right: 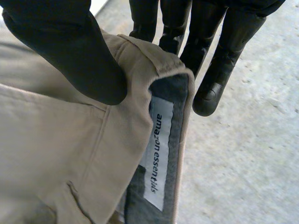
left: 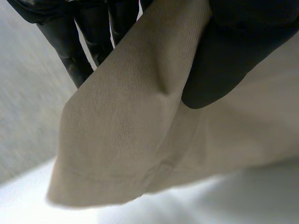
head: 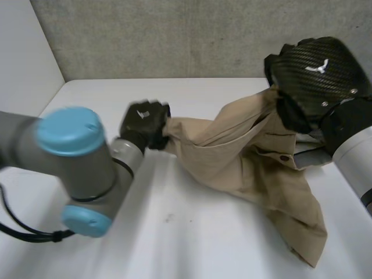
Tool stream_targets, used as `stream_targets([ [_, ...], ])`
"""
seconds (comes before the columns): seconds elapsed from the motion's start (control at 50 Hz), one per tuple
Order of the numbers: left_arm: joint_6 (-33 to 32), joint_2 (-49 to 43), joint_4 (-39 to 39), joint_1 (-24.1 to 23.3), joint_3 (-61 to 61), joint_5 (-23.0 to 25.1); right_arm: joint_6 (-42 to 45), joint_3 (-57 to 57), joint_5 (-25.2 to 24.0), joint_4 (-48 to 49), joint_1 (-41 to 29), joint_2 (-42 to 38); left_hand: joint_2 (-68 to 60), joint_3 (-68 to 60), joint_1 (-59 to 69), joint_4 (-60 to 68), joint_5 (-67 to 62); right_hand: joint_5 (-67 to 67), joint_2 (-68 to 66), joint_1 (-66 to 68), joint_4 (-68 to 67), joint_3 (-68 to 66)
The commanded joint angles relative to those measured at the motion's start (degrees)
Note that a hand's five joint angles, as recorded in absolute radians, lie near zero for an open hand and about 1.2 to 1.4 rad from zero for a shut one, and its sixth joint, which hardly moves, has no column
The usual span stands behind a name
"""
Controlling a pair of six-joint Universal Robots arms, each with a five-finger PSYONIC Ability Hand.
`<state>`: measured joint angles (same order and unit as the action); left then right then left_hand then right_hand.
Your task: Fold the shorts.
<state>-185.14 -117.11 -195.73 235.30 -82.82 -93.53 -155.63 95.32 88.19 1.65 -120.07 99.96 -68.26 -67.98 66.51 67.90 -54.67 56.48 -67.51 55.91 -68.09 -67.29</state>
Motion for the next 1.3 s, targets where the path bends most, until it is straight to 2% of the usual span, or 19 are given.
stream_targets([
  [0.02, -0.4, 23.9, 6.0, 0.6, -5.0, 0.2, -0.4, -3.4, -0.2, -1.5, 3.1, 2.1, -11.7, -12.0, 13.5, 12.1, -15.3, 13.5, -12.5, 24.1, -11.9, -12.7],
  [0.12, -0.5, 35.7, 13.2, 0.6, -1.5, 0.6, -0.5, -7.7, 0.2, -1.6, 3.1, 6.5, -11.7, -12.0, 13.5, 12.1, -15.3, 13.5, -12.5, 24.1, -11.9, -12.7],
  [0.2, -0.4, 40.8, 17.7, 1.0, 3.1, 2.3, -0.8, -10.8, 0.3, -3.0, 3.2, 9.1, -11.7, -12.0, 13.5, 12.1, -15.3, 13.5, -12.5, 24.1, -11.9, -12.7],
  [0.4, -0.2, 47.1, 27.0, 1.7, 10.0, 4.1, -0.9, -17.0, 0.1, -12.3, 3.2, 10.4, -11.7, -12.0, 13.5, 12.1, -15.3, 13.5, -12.5, 24.1, -11.9, -12.7],
  [0.54, -0.2, 45.7, 29.2, 2.5, 8.6, 4.2, -0.6, -17.5, -1.2, -17.5, 3.4, 8.9, -11.7, -12.0, 13.5, 12.1, -15.3, 13.5, -12.5, 24.1, -11.9, -12.7],
  [0.58, -0.3, 42.3, 28.9, 3.5, 6.7, 4.4, -0.6, -16.9, -2.5, -18.6, 3.5, 6.6, -11.7, -12.0, 13.5, 12.1, -15.3, 13.5, -12.5, 24.1, -11.9, -12.7],
  [0.68, -0.4, 32.9, 28.6, 6.0, 4.3, 4.3, -0.8, -15.2, -5.7, -19.3, 3.6, -6.9, -11.7, -12.0, 13.5, 12.1, -15.3, 13.5, -12.5, 24.1, -11.9, -12.7],
  [0.84, -0.7, 9.3, 22.9, 8.0, 9.1, 4.0, -0.5, -16.9, -5.3, -13.2, 3.4, -24.2, -11.7, -12.0, 13.5, 12.1, -15.3, 13.5, -12.5, 24.1, -11.9, -12.7],
  [0.96, -6.4, -6.1, 18.7, 8.2, 17.8, 3.9, -0.6, -22.5, -2.6, -5.9, 3.1, -35.8, -11.7, -12.0, 13.5, 12.1, -15.3, 13.5, -12.5, 24.1, -11.9, -12.7],
  [1.04, -10.0, -13.0, 13.8, 8.2, 23.9, 3.8, -0.5, -26.4, -0.6, 1.7, 3.1, -42.4, -11.7, -12.0, 13.5, 12.1, -15.3, 13.5, -12.5, 24.1, -11.9, -12.7],
  [1.16, -10.9, -20.3, 5.2, 8.9, 30.9, 3.6, 1.8, -31.9, 0.8, 11.0, 3.1, -50.3, -11.7, -12.0, 13.5, 12.1, -15.3, 13.5, -12.5, 24.1, -11.9, -12.7],
  [1.3, -10.9, -27.5, -0.6, 8.9, 40.9, 3.6, 11.1, -38.0, 6.2, 21.2, 3.0, -56.2, -11.7, -12.0, 13.5, 12.1, -15.3, 13.5, -12.5, 24.1, -11.9, -12.7],
])
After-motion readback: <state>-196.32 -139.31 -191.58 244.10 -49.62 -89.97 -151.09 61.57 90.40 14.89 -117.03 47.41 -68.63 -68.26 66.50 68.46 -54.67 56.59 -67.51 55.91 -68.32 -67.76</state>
